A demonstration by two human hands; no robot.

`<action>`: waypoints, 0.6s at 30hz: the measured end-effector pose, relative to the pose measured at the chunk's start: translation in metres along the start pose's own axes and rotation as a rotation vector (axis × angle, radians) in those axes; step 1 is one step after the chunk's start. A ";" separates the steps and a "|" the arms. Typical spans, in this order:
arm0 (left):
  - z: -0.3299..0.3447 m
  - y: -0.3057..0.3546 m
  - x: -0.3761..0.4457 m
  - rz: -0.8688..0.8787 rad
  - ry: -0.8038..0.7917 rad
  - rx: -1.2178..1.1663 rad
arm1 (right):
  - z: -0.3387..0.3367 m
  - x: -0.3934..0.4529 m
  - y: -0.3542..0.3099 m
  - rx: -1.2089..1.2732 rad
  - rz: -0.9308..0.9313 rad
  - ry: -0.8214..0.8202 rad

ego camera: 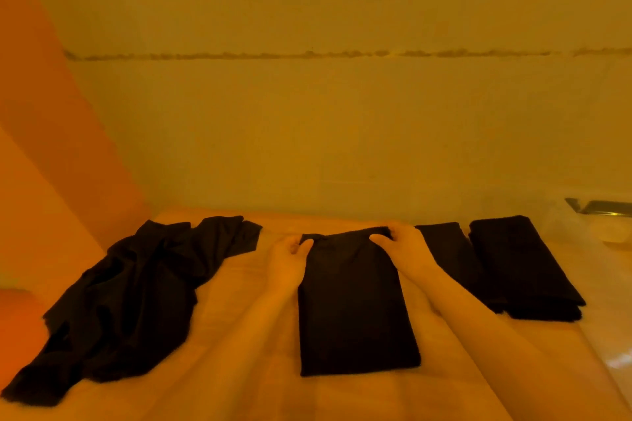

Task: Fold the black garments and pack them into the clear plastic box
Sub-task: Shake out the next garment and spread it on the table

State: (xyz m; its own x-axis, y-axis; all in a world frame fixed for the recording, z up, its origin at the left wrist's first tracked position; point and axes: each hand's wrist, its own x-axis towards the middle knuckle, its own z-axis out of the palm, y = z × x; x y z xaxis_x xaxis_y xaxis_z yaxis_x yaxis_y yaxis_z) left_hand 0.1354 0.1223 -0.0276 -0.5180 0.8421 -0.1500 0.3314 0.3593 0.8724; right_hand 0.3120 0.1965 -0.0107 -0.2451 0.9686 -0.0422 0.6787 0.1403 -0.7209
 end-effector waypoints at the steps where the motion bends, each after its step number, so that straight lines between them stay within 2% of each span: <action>1: 0.004 -0.007 0.011 -0.005 0.018 0.026 | 0.007 0.007 0.003 -0.054 0.008 0.007; 3: 0.006 -0.019 0.020 0.021 0.076 0.109 | 0.021 0.017 0.013 -0.243 -0.051 0.074; 6: 0.006 -0.036 0.017 0.267 0.163 0.261 | 0.035 0.011 0.027 -0.448 -0.305 0.206; 8: 0.009 -0.043 0.014 0.417 0.084 0.406 | 0.043 0.006 0.034 -0.516 -0.476 0.253; 9: 0.012 -0.045 0.015 0.419 0.031 0.451 | 0.046 0.006 0.038 -0.534 -0.505 0.239; 13: 0.015 -0.045 0.029 0.314 -0.050 0.488 | 0.044 0.017 0.045 -0.451 -0.222 0.019; 15: 0.012 -0.042 0.034 0.328 -0.038 0.577 | 0.043 0.023 0.041 -0.581 -0.214 -0.042; 17: 0.007 -0.037 0.031 0.365 0.040 0.662 | 0.041 0.021 0.034 -0.648 -0.213 -0.075; 18: 0.006 -0.033 0.023 0.407 0.057 0.698 | 0.041 0.017 0.032 -0.668 -0.261 -0.046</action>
State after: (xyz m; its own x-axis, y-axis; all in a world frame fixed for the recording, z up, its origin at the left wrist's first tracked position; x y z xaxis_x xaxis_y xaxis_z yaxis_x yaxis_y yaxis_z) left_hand 0.1178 0.1322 -0.0629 -0.2844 0.9458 0.1569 0.9086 0.2137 0.3588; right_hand 0.3016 0.2088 -0.0628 -0.4759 0.8788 0.0335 0.8692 0.4758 -0.1345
